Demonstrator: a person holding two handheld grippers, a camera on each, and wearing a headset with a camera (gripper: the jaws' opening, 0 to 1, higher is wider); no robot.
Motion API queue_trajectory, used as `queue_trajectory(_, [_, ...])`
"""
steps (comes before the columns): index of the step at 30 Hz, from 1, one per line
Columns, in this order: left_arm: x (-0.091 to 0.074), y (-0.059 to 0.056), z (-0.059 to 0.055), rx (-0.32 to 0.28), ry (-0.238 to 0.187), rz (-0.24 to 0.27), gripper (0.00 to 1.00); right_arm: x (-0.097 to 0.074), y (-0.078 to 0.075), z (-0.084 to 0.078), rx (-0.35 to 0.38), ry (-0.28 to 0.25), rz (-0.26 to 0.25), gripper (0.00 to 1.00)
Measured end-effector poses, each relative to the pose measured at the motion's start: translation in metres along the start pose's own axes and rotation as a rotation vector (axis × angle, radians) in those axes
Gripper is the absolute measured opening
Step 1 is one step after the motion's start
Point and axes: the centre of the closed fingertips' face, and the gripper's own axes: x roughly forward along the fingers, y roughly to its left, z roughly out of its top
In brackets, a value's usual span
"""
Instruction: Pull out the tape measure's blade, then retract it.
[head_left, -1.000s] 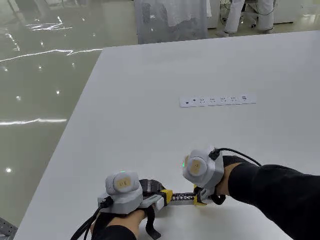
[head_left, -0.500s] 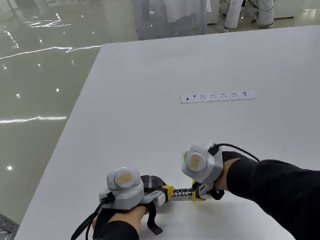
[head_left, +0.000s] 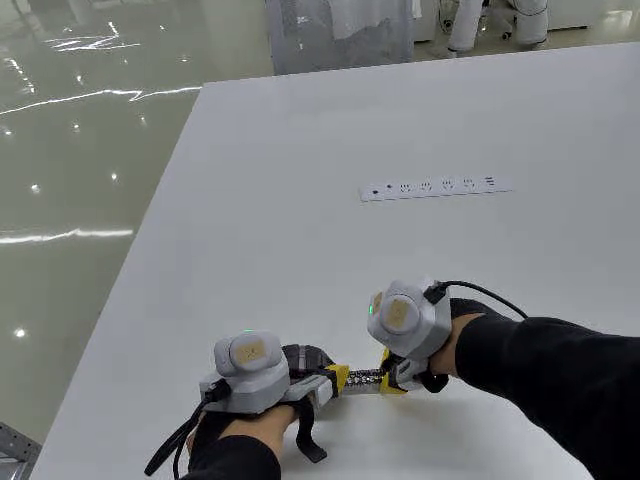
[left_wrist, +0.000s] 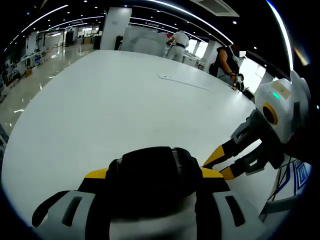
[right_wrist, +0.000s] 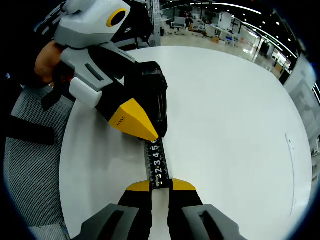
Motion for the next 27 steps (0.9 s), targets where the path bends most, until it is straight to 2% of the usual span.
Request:
queue_trajectory(6, [-0.0004,0.0005,0.0004,0.000,0.000,-0.004,0.63,0.0002,0.0004,0.0014,-0.015,-0.029,0.003,0.06])
queue_trajectory(9, [-0.0005,-0.0004,0.0002,0.000,0.000,-0.003,0.63,0.0010,-0.0003,0.0030,0.008,-0.045,0.000,0.06])
queue_trajectory(14, [0.0002,-0.0007,0.0001,-0.001,-0.001,-0.004,0.63,0.0015,-0.0007,0.0030,0.000,-0.039,-0.001,0.06])
queue_trajectory(21, [-0.0004,-0.0010,-0.0004,-0.002,-0.002,-0.007,0.63,0.0023,-0.0005,0.0043,0.003,-0.059,0.000,0.07])
queue_trajectory(27, [-0.0007,-0.0007,-0.0006,-0.009,0.000,-0.015,0.63,0.0034,0.0006,0.0067,-0.039,-0.059,0.003,0.07])
